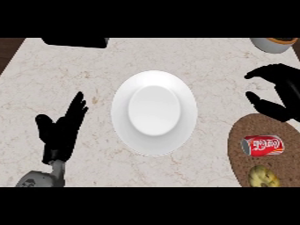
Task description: Pick the can from the placemat and place it in the plate
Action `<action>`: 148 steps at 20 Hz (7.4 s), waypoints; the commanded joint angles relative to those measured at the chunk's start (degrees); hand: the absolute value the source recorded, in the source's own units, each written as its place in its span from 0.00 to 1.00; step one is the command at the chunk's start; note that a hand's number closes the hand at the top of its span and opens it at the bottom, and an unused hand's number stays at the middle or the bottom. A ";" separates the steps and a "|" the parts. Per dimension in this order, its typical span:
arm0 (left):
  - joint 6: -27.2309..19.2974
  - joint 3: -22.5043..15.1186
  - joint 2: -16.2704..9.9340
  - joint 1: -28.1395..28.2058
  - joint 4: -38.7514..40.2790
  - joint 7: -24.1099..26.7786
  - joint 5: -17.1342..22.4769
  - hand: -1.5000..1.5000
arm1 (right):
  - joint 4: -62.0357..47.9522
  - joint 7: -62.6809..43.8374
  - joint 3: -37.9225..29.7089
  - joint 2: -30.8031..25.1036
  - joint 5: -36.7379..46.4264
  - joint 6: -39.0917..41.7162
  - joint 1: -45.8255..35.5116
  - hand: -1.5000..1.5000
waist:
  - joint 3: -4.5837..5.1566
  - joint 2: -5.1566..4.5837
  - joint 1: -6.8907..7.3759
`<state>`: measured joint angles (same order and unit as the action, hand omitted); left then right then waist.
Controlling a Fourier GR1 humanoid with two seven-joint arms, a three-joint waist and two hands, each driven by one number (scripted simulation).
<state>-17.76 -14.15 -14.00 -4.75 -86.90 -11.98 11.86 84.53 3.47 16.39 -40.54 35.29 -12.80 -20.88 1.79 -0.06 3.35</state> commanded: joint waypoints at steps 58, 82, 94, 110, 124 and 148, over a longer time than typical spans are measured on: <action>10.94 6.16 5.01 7.04 0.93 -2.04 -2.72 0.50 | -12.76 -44.23 22.56 18.38 74.68 37.25 10.65 0.00 | -1.80 0.12 -3.28; 13.60 7.48 7.65 5.10 4.00 -1.34 -4.31 0.50 | -10.93 -39.30 18.18 39.90 66.90 35.60 8.47 1.00 | -2.99 -0.33 -1.45; 15.68 5.16 7.76 3.60 4.99 -1.78 -4.95 0.50 | 10.75 -59.00 27.83 40.50 47.39 7.90 2.42 1.00 | -2.57 0.07 4.23; 14.60 7.73 6.94 2.29 6.82 -1.91 -4.68 0.50 | 10.79 -82.43 31.53 40.51 55.10 -21.57 -0.88 1.00 | -1.89 -0.03 0.44; 15.71 8.59 6.90 3.01 8.11 0.00 -3.94 0.50 | -5.29 -81.02 18.06 40.51 58.19 -36.32 -5.23 1.00 | -1.87 -0.58 -0.80; 14.11 7.17 8.52 2.02 5.89 -1.86 -5.68 0.50 | -35.39 -43.56 9.95 40.53 8.34 -60.74 -17.16 0.00 | -2.07 -1.08 0.31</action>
<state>-2.79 -6.60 -6.19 -3.13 -80.28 -13.39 6.54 48.73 -45.07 26.75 -0.25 47.94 -62.88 -37.50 -0.23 -1.25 3.98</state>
